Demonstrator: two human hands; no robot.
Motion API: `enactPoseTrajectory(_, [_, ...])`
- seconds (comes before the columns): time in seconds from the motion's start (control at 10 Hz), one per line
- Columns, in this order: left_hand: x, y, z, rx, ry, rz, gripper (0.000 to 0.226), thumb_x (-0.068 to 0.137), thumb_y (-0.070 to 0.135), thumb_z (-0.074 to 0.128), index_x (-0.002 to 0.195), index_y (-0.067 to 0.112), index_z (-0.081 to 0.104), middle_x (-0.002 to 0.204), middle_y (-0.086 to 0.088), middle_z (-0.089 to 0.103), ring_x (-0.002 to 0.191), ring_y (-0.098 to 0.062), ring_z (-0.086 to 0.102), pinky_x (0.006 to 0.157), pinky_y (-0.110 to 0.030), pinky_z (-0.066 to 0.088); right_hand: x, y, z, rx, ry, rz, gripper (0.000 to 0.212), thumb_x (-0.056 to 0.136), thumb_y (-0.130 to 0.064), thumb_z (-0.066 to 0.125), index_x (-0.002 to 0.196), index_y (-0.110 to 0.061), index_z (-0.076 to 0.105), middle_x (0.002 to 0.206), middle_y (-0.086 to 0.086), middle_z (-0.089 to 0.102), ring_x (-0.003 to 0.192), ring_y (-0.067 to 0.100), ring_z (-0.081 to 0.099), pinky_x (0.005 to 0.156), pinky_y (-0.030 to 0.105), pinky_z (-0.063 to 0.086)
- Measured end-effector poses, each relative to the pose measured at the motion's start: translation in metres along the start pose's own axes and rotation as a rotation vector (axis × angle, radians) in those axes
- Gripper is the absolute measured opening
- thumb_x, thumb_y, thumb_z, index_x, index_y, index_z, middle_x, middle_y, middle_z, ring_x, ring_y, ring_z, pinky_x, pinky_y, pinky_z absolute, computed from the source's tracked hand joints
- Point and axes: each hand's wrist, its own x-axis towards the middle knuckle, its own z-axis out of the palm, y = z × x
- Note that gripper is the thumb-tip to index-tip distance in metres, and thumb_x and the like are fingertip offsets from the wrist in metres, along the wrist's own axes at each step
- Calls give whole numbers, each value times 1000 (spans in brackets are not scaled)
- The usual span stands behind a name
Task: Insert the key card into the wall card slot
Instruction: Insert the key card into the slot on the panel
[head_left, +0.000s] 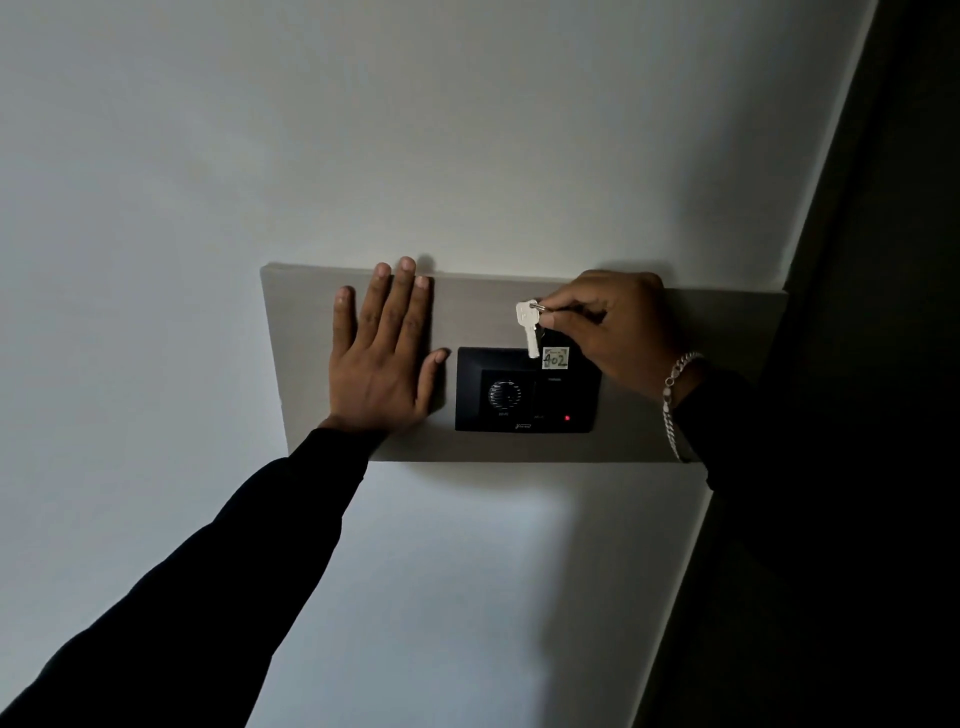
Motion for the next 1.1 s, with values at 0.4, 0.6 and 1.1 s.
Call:
enactPoseTrajectory(0.4, [-1, -2, 7, 17, 14, 10, 73, 97, 46, 32, 158, 8, 21, 168, -10, 17, 158, -27, 14, 125, -58, 17, -7, 3, 3, 7, 59, -9, 13, 79, -16, 74, 88, -7, 78, 90, 7, 78, 82, 15, 72, 80, 35, 57])
enactPoseTrajectory(0.6, [-4, -3, 9, 28, -8, 13, 73, 98, 46, 31, 159, 9, 18, 169, -9, 13, 158, -27, 12, 127, -55, 9, -11, 17, 10, -72, 96, -77, 10, 78, -15, 73, 87, -11, 78, 89, 4, 78, 85, 19, 67, 78, 36, 55])
enactPoseTrajectory(1.1, [32, 5, -27, -161, -153, 7, 70, 101, 45, 28, 156, 1, 24, 167, -19, 22, 157, -32, 14, 127, -58, 9, -37, -1, -5, -184, -14, -77, 42, 78, -13, 67, 121, -16, 64, 126, 1, 67, 116, 16, 61, 103, 34, 48])
